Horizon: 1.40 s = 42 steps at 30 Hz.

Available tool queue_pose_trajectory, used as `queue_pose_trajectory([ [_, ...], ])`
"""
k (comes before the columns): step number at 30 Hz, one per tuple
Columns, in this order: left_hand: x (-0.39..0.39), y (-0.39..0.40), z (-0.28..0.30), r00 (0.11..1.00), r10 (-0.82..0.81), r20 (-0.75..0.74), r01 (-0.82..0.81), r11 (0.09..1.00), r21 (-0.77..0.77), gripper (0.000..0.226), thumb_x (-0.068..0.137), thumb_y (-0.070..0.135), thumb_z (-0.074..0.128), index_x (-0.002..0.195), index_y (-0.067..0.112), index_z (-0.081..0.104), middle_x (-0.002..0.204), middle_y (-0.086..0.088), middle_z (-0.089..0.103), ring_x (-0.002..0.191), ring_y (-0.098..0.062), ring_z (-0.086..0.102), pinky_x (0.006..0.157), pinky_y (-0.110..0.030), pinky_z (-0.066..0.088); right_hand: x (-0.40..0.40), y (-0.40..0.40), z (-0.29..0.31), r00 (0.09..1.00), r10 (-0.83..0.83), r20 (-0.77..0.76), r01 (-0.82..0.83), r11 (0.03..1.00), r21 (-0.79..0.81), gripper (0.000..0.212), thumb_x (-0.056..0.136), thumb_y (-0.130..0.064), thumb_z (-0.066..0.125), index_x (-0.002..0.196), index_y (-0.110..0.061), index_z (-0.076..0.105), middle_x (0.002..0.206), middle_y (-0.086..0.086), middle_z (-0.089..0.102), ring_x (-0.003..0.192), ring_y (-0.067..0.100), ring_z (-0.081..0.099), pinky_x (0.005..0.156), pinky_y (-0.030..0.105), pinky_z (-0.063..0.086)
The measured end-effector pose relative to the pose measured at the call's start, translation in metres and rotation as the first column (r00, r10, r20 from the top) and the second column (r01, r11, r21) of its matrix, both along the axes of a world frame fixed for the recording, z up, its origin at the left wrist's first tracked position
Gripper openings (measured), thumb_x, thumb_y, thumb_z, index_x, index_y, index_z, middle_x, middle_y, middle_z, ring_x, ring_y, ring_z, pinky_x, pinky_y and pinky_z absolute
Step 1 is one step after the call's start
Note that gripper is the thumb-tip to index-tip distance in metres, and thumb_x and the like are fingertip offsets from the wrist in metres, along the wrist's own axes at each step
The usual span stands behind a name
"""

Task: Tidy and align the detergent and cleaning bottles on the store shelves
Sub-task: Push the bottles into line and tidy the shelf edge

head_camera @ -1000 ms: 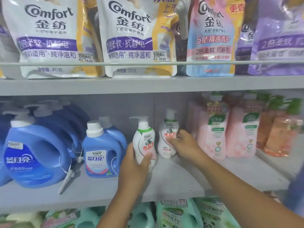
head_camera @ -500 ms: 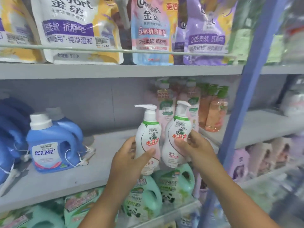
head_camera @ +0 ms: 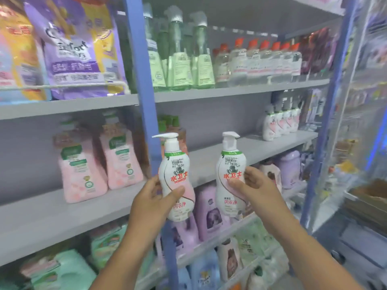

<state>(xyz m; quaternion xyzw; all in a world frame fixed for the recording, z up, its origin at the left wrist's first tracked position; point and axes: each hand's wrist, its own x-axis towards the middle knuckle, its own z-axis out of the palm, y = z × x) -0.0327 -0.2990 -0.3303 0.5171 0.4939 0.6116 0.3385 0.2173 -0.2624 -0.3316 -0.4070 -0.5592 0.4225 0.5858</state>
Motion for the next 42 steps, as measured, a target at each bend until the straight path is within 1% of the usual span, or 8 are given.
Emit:
queue_pose_trajectory([
  [4, 0.074, 0.036, 0.008, 1.000, -0.024, -0.006, 0.024, 1.000, -0.012, 0.033, 0.081, 0.016, 0.085, 0.108, 0.030, 0.073, 0.102, 0.014, 0.078, 0.093, -0.005, 0.075, 0.081, -0.033, 0.060, 0.081, 0.021, 0.010, 0.999, -0.052, 0.005, 0.052, 0.998, -0.016, 0.030, 0.089, -0.019, 0.079, 0.117, -0.025, 0.071, 0.107, -0.008, 0.078, 0.101, 0.010, 0.074, 0.080, 0.023, 0.058],
  [8, 0.130, 0.076, 0.012, 0.999, -0.032, -0.033, 0.032, 0.999, 0.002, 0.033, 0.080, 0.016, 0.086, 0.106, 0.031, 0.073, 0.103, 0.014, 0.078, 0.093, -0.004, 0.074, 0.081, -0.034, 0.059, 0.134, 0.052, 0.020, 0.994, -0.106, 0.024, 0.107, 0.994, -0.013, 0.028, 0.089, -0.021, 0.079, 0.115, -0.027, 0.071, 0.107, -0.010, 0.078, 0.101, 0.008, 0.074, 0.087, 0.028, 0.057],
  [13, 0.173, 0.147, 0.010, 0.997, -0.050, -0.055, 0.050, 0.999, 0.006, 0.036, 0.077, 0.019, 0.088, 0.108, 0.031, 0.073, 0.102, 0.015, 0.078, 0.093, -0.007, 0.075, 0.080, -0.034, 0.059, 0.173, 0.109, 0.018, 0.993, -0.119, 0.016, 0.119, 0.993, -0.007, 0.030, 0.091, -0.020, 0.077, 0.120, -0.025, 0.070, 0.111, -0.012, 0.077, 0.103, 0.003, 0.072, 0.082, 0.020, 0.057],
  [19, 0.211, 0.265, 0.005, 0.998, -0.048, -0.039, 0.050, 0.998, 0.032, 0.036, 0.077, 0.012, 0.087, 0.102, 0.032, 0.068, 0.091, 0.029, 0.074, 0.080, 0.010, 0.070, 0.057, -0.007, 0.052, 0.210, 0.206, 0.021, 0.989, -0.136, 0.053, 0.136, 0.991, 0.010, 0.030, 0.093, -0.011, 0.073, 0.123, -0.016, 0.069, 0.113, -0.005, 0.078, 0.108, 0.013, 0.072, 0.093, 0.029, 0.059],
  [23, 0.237, 0.330, 0.010, 0.995, -0.070, -0.068, 0.072, 0.997, 0.020, 0.038, 0.078, 0.016, 0.087, 0.101, 0.037, 0.064, 0.090, 0.033, 0.072, 0.079, 0.015, 0.067, 0.056, -0.003, 0.047, 0.237, 0.263, 0.024, 0.986, -0.130, 0.100, 0.130, 0.992, 0.007, 0.029, 0.095, -0.011, 0.072, 0.122, -0.019, 0.069, 0.113, -0.005, 0.077, 0.106, 0.009, 0.072, 0.084, 0.020, 0.057],
  [29, 0.274, 0.394, 0.005, 0.998, -0.027, -0.054, 0.025, 0.999, -0.031, 0.042, 0.079, 0.021, 0.087, 0.107, 0.039, 0.062, 0.108, 0.016, 0.071, 0.095, 0.001, 0.067, 0.062, -0.019, 0.052, 0.282, 0.340, 0.023, 0.981, -0.133, 0.143, 0.132, 0.991, 0.016, 0.026, 0.096, -0.007, 0.069, 0.119, -0.017, 0.071, 0.110, -0.006, 0.078, 0.105, 0.010, 0.072, 0.082, 0.021, 0.058],
  [36, 0.320, 0.436, -0.011, 0.997, 0.064, -0.034, -0.065, 0.997, -0.051, 0.043, 0.078, 0.022, 0.087, 0.108, 0.043, 0.065, 0.105, 0.018, 0.074, 0.086, 0.007, 0.070, 0.071, -0.034, 0.061, 0.340, 0.430, 0.002, 0.990, 0.003, 0.142, -0.002, 1.000, -0.004, 0.030, 0.098, -0.007, 0.065, 0.124, -0.021, 0.070, 0.118, -0.005, 0.077, 0.111, 0.012, 0.072, 0.096, 0.034, 0.058],
  [42, 0.377, 0.462, -0.022, 0.987, 0.159, 0.003, -0.159, 0.987, -0.039, 0.040, 0.084, 0.006, 0.081, 0.111, 0.031, 0.067, 0.100, 0.022, 0.077, 0.088, 0.008, 0.071, 0.061, -0.012, 0.055, 0.377, 0.497, -0.016, 0.953, 0.173, 0.250, -0.189, 0.981, 0.041, 0.030, 0.101, -0.018, 0.064, 0.127, -0.032, 0.066, 0.122, -0.014, 0.073, 0.114, 0.009, 0.069, 0.098, 0.037, 0.055],
])
